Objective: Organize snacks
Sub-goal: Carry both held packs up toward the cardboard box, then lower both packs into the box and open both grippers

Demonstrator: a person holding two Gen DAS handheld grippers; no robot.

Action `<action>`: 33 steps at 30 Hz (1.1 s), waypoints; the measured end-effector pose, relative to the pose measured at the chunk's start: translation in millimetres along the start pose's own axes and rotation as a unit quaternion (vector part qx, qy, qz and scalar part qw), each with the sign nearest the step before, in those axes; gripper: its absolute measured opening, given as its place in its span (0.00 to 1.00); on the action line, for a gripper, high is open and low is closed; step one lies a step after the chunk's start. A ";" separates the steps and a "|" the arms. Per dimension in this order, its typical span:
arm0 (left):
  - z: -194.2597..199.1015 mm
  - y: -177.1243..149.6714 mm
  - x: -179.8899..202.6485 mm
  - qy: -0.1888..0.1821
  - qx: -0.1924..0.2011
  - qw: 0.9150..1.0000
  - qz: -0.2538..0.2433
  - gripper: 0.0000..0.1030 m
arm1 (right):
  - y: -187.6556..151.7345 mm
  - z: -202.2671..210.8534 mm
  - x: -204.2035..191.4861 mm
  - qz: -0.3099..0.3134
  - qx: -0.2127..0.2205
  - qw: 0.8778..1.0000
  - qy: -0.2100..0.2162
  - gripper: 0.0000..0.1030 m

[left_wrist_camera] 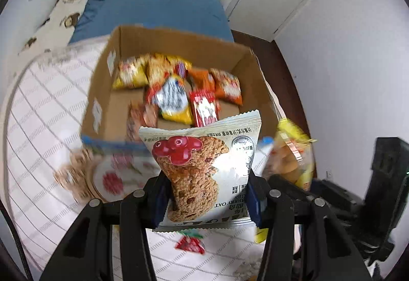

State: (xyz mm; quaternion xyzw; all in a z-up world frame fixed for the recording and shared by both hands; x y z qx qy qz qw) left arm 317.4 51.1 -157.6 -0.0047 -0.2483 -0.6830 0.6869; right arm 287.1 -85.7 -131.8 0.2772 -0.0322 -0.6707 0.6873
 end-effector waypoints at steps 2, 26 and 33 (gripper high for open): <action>2.4 14.8 -2.6 0.018 0.005 1.000 -0.010 0.46 | 21.0 1.2 -1.1 0.011 0.013 1.000 -0.014 0.47; -129.4 83.5 -100.9 0.202 -0.133 0.970 -0.015 0.50 | 114.6 -148.0 42.6 0.050 -0.103 0.982 -0.151 0.48; -140.7 77.0 -102.6 0.177 -0.145 0.974 0.004 0.81 | 101.4 -168.9 56.2 0.041 -0.137 0.976 -0.164 0.93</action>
Point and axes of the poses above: each gripper's, at about its wrist camera, not at the fingertips, and z roughly against the way its jaws point, x to its right, y to its top, the point moved 2 cm from there along -z, roughly the way its jaws point
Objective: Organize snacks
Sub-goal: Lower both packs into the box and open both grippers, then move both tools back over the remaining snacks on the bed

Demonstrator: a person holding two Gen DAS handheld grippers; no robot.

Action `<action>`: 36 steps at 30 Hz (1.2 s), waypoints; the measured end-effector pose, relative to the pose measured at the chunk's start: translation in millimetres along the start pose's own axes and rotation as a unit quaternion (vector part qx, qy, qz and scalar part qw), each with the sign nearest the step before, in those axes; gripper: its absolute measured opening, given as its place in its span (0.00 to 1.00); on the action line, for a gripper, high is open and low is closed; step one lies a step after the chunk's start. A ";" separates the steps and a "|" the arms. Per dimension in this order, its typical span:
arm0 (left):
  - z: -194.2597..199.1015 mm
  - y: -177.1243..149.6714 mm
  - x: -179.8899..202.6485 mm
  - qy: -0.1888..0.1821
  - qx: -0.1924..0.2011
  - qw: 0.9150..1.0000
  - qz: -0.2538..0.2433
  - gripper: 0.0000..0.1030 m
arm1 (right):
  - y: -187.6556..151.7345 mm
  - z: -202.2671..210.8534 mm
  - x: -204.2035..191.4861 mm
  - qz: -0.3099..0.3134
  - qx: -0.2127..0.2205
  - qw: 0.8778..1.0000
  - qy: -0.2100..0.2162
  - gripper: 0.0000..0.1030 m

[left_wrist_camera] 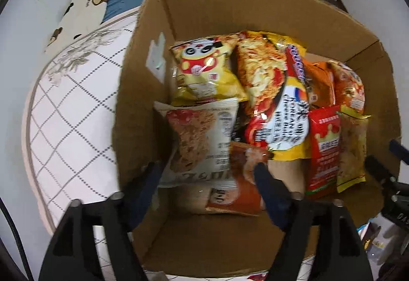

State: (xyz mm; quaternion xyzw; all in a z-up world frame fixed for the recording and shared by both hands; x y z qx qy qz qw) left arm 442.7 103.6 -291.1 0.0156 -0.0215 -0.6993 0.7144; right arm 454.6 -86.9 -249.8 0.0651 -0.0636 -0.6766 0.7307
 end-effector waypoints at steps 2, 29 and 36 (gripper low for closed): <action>-0.5 0.3 4.8 -0.004 0.000 1.000 -0.005 0.92 | 0.0 -0.5 -0.7 -0.002 0.002 1.000 0.002 0.93; 55.8 -39.6 17.6 -0.050 0.093 0.994 0.011 0.93 | -35.3 54.3 -7.2 -0.028 0.078 0.997 0.010 0.93; 88.8 -64.6 23.7 -0.052 0.148 0.988 0.005 0.93 | -55.1 85.2 -10.0 -0.028 0.114 0.993 0.012 0.93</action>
Point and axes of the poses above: each gripper's, at about its wrist camera, not at the fingertips, and z roughly against the way its jaws point, x to its right, y to its top, the point moved 2 cm from there along -z, roughly the way its jaws point
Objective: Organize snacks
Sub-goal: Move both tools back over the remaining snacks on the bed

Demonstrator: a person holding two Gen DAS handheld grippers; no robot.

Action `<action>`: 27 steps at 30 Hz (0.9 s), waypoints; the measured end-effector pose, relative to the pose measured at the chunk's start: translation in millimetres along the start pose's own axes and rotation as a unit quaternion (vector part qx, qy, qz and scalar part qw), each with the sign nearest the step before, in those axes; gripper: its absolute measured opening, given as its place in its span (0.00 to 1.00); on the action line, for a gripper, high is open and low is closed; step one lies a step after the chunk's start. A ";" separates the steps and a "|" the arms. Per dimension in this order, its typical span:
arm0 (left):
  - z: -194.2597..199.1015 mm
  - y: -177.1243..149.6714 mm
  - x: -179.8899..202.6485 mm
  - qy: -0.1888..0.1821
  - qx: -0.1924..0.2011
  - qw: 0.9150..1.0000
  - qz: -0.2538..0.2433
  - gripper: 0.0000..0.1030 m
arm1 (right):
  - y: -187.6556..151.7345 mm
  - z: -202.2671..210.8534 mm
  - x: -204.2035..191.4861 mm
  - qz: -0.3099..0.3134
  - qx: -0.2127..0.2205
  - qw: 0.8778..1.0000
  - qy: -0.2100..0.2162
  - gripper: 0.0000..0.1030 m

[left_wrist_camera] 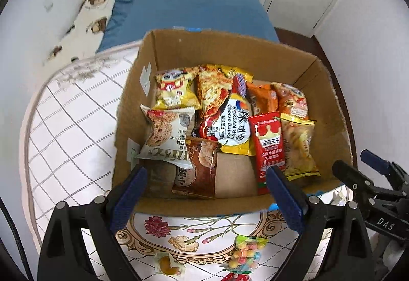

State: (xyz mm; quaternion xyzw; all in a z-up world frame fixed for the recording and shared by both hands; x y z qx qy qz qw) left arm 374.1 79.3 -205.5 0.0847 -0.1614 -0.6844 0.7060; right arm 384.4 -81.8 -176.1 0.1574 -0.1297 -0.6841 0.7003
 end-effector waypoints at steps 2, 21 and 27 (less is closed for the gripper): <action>10.3 -4.3 2.9 0.004 0.016 1.000 -0.003 0.93 | -3.5 11.0 -0.7 0.002 0.012 1.000 -0.001 0.93; 99.8 -81.2 26.2 0.002 0.115 0.993 -0.025 0.93 | -75.6 108.1 -12.7 0.000 0.091 0.996 0.014 0.93; 80.1 -124.2 28.4 -0.013 0.069 0.997 -0.031 0.92 | -124.0 97.9 9.0 -0.037 0.050 0.998 0.006 0.93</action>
Point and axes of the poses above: each gripper's, at about its wrist camera, not at the fingertips, and z roughly against the way its jaws point, x to its right, y to its top, the point moved 2 cm from there along -z, roughly the way its jaws point
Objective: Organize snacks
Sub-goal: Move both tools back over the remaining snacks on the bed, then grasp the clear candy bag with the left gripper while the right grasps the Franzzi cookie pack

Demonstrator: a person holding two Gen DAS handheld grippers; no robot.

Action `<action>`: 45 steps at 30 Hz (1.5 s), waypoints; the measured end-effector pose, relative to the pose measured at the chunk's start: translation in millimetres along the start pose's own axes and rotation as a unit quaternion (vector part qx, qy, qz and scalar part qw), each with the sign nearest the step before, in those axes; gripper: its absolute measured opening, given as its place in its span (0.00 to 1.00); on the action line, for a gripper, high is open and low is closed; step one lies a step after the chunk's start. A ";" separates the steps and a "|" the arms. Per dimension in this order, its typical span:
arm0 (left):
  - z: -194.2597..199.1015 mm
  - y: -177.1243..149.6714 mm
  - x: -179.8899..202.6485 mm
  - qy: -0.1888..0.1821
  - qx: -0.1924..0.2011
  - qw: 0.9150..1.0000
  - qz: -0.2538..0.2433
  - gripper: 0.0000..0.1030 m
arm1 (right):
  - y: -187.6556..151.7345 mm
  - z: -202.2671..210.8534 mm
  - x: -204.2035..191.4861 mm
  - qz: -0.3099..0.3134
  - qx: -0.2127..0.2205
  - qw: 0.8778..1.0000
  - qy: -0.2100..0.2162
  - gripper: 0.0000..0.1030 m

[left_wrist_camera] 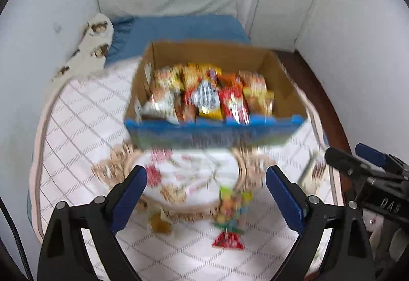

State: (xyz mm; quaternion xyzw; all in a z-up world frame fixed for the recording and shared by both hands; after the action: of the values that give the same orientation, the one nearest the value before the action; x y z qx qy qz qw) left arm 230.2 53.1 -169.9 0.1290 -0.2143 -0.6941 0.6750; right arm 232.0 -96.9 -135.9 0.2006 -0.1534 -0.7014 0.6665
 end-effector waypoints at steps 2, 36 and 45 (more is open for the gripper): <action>-19.9 -17.2 4.9 -0.005 -0.037 0.999 -0.010 0.93 | -17.2 -10.9 16.4 -0.017 -0.026 0.999 -0.007 0.93; -201.4 -87.0 32.3 0.026 -0.262 0.965 0.017 0.53 | -86.0 -185.7 52.2 0.087 -0.217 0.972 0.035 0.64; -193.6 -100.8 -24.2 0.000 -0.272 0.960 0.071 0.52 | -111.5 -191.0 24.6 0.070 -0.249 0.965 0.047 0.62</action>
State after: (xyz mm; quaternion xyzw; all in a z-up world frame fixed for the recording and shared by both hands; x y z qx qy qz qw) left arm 233.3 52.9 -389.5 -0.0749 -0.0259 -0.6767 0.7320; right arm 226.7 -104.2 -358.2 0.0498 0.0435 -0.6590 0.7492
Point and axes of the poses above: each gripper's, at about its wrist camera, not at the fingertips, and z roughly against the way its jaws point, x to its right, y to its top, the point moved 2 cm from there along -z, roughly the way its jaws point
